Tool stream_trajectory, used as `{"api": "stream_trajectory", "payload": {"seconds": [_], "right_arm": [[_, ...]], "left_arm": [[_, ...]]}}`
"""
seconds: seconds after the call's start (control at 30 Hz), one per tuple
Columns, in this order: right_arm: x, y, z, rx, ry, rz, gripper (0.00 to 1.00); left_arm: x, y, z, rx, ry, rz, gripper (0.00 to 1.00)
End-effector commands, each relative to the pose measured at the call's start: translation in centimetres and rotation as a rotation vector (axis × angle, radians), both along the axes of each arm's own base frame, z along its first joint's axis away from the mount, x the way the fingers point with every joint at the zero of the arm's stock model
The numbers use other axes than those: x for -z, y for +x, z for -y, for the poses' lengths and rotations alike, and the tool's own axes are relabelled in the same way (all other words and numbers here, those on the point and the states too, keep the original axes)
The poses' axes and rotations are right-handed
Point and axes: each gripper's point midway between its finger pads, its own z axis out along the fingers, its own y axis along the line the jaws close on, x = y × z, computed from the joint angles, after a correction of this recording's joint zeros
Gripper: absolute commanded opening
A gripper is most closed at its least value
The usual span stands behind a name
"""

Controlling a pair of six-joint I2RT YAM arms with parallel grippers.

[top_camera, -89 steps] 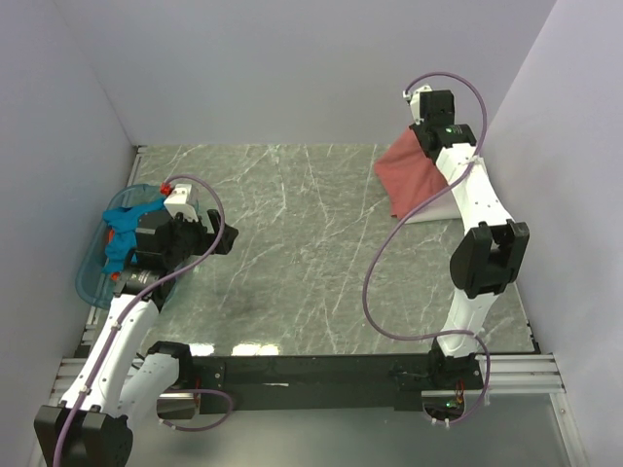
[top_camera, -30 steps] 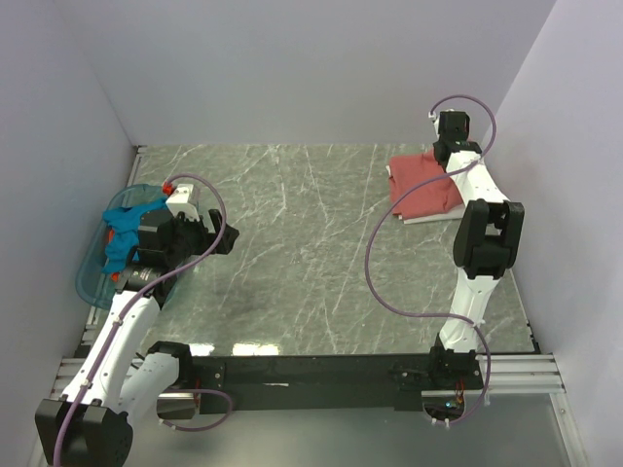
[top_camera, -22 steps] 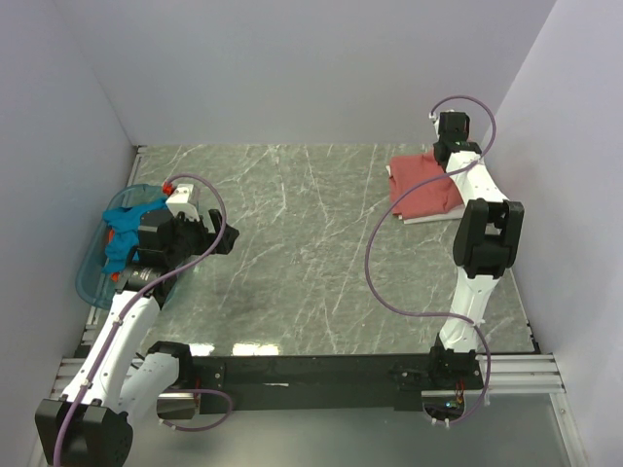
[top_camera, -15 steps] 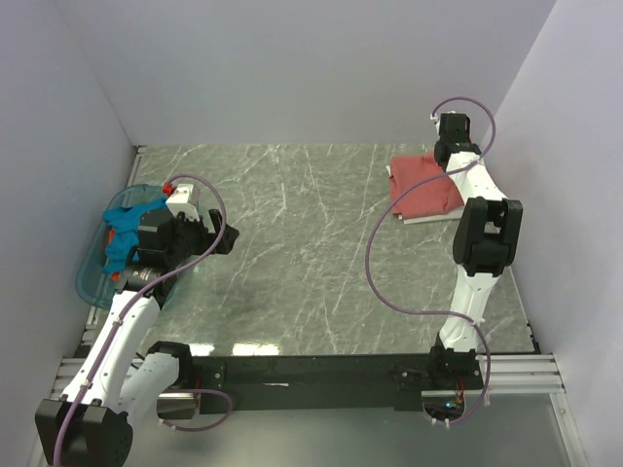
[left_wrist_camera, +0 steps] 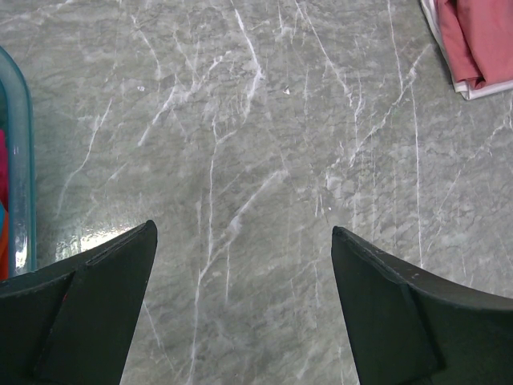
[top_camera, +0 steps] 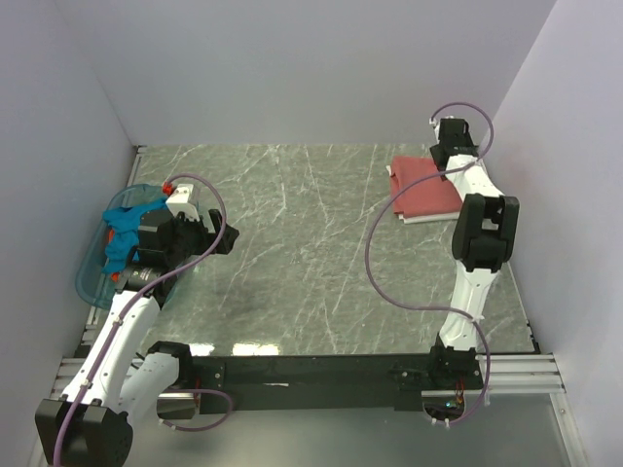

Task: Fold and stack the t-shirts
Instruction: Neatly place the folded tshirt to the corner

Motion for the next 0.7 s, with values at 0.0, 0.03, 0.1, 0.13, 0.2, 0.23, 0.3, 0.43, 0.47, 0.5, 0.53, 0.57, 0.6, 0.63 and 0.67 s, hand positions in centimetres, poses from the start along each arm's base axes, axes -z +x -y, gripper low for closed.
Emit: {"api": "stream_trajectory", "payload": {"seconds": [0.0, 0.03, 0.1, 0.13, 0.2, 0.23, 0.3, 0.43, 0.47, 0.5, 0.53, 0.57, 0.6, 0.63, 0.67], "right_arm": [[-5.3, -0.2, -4.9, -0.22, 0.223, 0.105, 0.7], [-5.5, -1.3, -6.3, -0.279, 0.274, 0.085, 0.7], [-5.8, -2.0, -9.9, -0.417, 0.413, 0.084, 0.7], [-5.5, -2.5, -11.0, -0.445, 0.462, 0.062, 0.68], [-5.5, -2.3, -13.0, -0.473, 0.577, 0.071, 0.64], [-5.0, -2.5, -13.8, -0.478, 0.624, 0.046, 0.55], [-4.7, -1.3, -14.6, -0.444, 0.697, 0.046, 0.4], [-3.1, 0.3, -15.7, -0.39, 0.783, 0.009, 0.02], [-2.9, 0.7, -16.0, -0.381, 0.781, 0.007, 0.0], [-2.2, 1.3, -16.3, -0.368, 0.784, 0.003, 0.0], [-1.9, 1.6, -16.4, -0.368, 0.78, 0.001, 0.0], [-1.6, 2.0, -16.2, -0.345, 0.755, 0.009, 0.0], [-1.0, 2.4, -16.7, -0.346, 0.745, 0.006, 0.0], [-0.7, 2.8, -16.9, -0.349, 0.734, 0.012, 0.0], [-0.4, 3.1, -16.8, -0.34, 0.723, 0.016, 0.0]], "left_arm": [[-0.4, 0.4, -0.1, 0.0, 0.014, 0.028, 0.95], [-0.4, 0.4, -0.1, 0.0, 0.013, 0.028, 0.95], [-0.6, 0.4, -0.1, -0.001, 0.011, 0.033, 0.95], [-0.6, 0.4, -0.2, -0.004, 0.011, 0.031, 0.95], [-0.6, 0.4, -0.2, -0.006, 0.01, 0.032, 0.95], [-0.6, 0.3, -0.2, -0.006, 0.01, 0.034, 0.95], [-0.7, 0.3, -0.3, -0.01, 0.011, 0.037, 0.95], [-0.9, 0.2, -0.4, -0.016, 0.013, 0.044, 0.95], [-0.9, 0.2, -0.4, -0.014, 0.013, 0.044, 0.95], [-0.9, 0.2, -0.4, -0.014, 0.013, 0.044, 0.95], [-0.9, 0.2, -0.4, -0.016, 0.015, 0.046, 0.95], [-0.9, 0.2, -0.4, -0.015, 0.015, 0.044, 0.95], [-0.8, 0.2, -0.4, -0.014, 0.015, 0.043, 0.95], [-0.8, 0.3, -0.4, -0.016, 0.018, 0.04, 0.95], [-0.7, 0.3, -0.4, -0.014, 0.017, 0.037, 0.95]]}}
